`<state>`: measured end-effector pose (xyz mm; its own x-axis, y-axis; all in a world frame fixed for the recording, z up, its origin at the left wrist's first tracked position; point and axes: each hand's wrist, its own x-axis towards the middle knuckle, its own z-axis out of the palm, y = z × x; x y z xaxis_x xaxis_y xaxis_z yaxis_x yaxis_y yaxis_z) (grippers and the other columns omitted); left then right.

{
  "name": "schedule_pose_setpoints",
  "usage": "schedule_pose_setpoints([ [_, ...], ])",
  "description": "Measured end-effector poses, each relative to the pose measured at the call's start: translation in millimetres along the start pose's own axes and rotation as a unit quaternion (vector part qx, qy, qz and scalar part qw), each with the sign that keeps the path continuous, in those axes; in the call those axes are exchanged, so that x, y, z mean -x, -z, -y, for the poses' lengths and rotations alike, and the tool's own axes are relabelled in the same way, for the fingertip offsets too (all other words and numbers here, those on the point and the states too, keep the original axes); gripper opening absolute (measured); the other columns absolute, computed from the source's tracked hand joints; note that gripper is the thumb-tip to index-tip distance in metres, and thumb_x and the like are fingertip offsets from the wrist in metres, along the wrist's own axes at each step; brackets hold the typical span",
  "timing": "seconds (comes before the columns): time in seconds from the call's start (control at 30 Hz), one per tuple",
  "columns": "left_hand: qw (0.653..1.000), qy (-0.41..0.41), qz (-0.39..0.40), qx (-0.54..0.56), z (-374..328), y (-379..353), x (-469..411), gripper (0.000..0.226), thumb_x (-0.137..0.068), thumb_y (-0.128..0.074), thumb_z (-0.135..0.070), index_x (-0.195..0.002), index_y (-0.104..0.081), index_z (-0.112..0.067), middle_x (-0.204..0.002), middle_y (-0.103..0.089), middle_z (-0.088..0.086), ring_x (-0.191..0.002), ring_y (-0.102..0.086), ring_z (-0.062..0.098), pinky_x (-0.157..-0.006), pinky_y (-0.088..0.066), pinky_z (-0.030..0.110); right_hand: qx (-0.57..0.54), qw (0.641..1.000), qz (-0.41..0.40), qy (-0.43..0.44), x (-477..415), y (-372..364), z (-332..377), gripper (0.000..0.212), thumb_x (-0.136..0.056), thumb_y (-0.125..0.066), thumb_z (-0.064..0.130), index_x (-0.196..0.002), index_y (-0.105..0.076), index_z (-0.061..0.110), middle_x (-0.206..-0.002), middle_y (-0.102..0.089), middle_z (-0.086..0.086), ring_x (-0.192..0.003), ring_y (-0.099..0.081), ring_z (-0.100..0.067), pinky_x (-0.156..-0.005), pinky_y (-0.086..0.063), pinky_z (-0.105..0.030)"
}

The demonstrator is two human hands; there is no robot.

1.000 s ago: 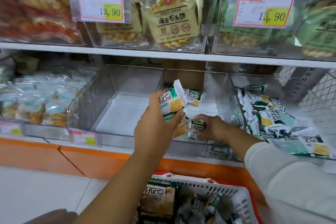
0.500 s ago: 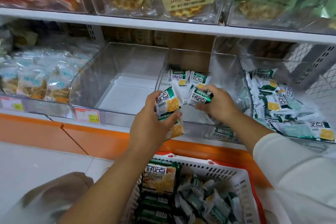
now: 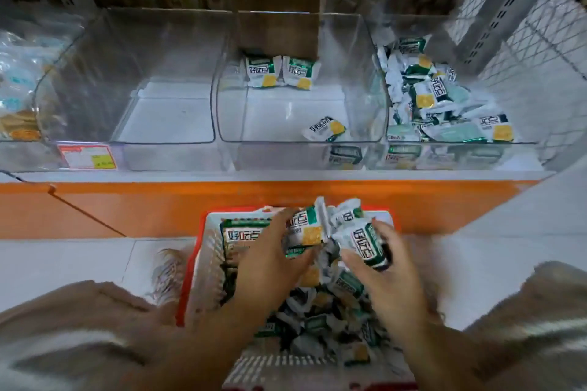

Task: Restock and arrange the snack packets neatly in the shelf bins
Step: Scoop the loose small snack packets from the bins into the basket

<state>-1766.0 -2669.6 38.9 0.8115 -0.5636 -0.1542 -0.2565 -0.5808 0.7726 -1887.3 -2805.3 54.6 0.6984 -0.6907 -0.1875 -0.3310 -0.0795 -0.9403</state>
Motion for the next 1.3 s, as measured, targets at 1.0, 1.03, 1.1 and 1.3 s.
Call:
schedule_pose_setpoints([
  [1.0,0.914,-0.242,-0.136,-0.297,-29,113,-104,0.033,-0.085,-0.068,-0.031,-0.115,-0.073,-0.020,-0.110,-0.074,0.002,-0.101,-0.068,0.026,-0.088,-0.051,0.040,0.390,0.892,0.182,0.137,-191,-17,159,0.033,-0.095,-0.058,0.019,-0.122,-0.059,0.038,-0.139,-0.050,0.001,-0.114,-0.056,-0.017,-0.079,-0.040,-0.023],
  [1.03,0.907,-0.251,-0.138,-0.309,-29,112,-107,0.029,-0.083,-0.065,-0.036,-0.107,-0.076,-0.023,-0.102,-0.076,-0.001,-0.092,-0.070,0.024,-0.080,-0.053,0.040,0.438,0.867,0.210,0.110,-205,-24,156,0.036,-0.095,-0.059,0.021,-0.128,-0.056,0.035,-0.141,-0.049,-0.001,-0.117,-0.054,-0.019,-0.081,-0.039,-0.023],
  [1.1,0.898,-0.271,-0.136,-0.320,-28,111,-111,0.020,-0.080,-0.063,-0.039,-0.091,-0.078,-0.029,-0.084,-0.076,-0.006,-0.075,-0.070,0.021,-0.069,-0.050,0.037,0.492,0.830,0.255,0.059,-225,-36,149,0.048,-0.093,-0.061,0.025,-0.139,-0.047,0.030,-0.146,-0.045,-0.005,-0.126,-0.048,-0.021,-0.091,-0.039,-0.023],
  [1.3,0.891,-0.311,-0.145,-0.297,-16,113,-113,0.019,-0.079,-0.066,-0.037,-0.093,-0.077,-0.029,-0.082,-0.076,-0.009,-0.070,-0.069,0.017,-0.069,-0.048,0.032,0.580,0.756,0.302,0.004,-243,-46,147,0.077,-0.076,-0.079,0.035,-0.141,-0.040,0.029,-0.143,-0.044,-0.006,-0.121,-0.048,-0.025,-0.096,-0.045,-0.031],
])
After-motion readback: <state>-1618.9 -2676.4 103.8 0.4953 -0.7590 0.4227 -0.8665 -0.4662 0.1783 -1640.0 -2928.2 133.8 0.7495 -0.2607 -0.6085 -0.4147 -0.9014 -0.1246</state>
